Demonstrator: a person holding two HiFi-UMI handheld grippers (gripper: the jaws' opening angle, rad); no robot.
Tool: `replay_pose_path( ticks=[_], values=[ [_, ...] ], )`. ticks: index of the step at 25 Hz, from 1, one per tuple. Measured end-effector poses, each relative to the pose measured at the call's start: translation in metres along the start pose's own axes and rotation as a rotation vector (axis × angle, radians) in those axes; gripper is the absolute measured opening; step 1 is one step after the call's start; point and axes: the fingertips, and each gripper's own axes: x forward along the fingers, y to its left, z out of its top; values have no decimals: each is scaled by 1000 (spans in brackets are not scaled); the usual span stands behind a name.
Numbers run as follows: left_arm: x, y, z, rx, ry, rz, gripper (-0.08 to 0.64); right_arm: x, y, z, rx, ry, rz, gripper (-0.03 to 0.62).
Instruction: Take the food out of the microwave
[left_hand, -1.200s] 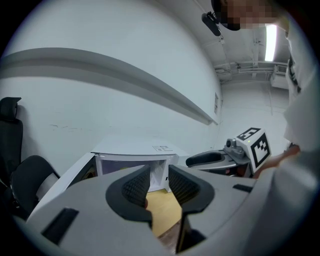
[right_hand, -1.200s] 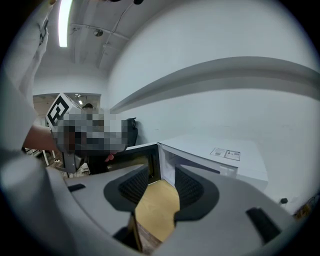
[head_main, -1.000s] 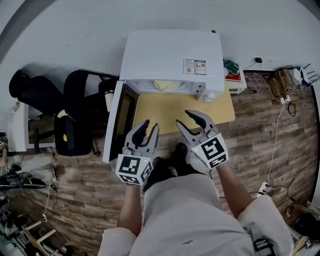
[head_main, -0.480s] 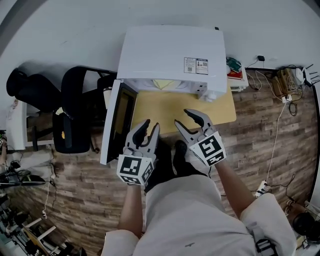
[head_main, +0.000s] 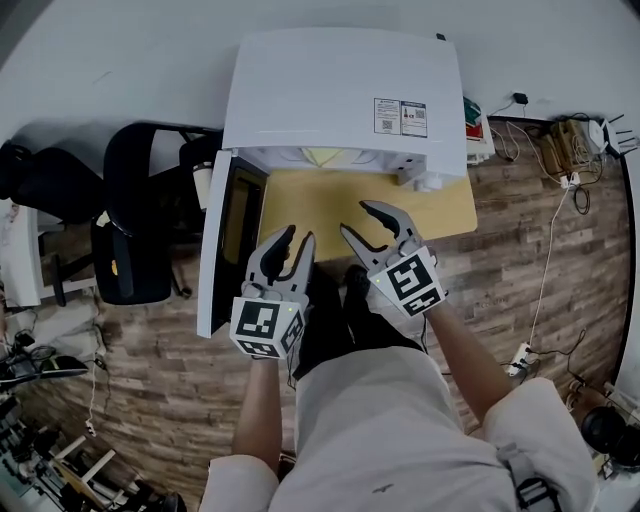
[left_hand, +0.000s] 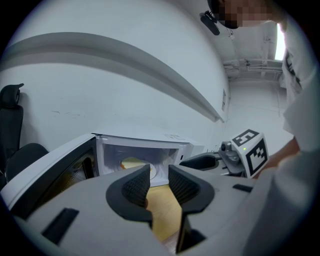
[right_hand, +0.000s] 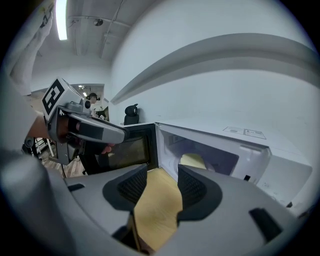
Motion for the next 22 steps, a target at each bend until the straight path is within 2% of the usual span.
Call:
replay_pose_path(
  ticks=[10, 18, 22],
  values=[
    [24, 24, -4, -12, 6, -33, 107, 35, -20, -11, -97, 55, -70, 183],
    [42, 36, -16, -1, 32, -52, 107, 66, -31, -29, -273, 115, -113, 184],
    [46, 42, -24, -12, 47, -58, 107, 80, -37, -37, -328, 157, -134, 192]
  ],
)
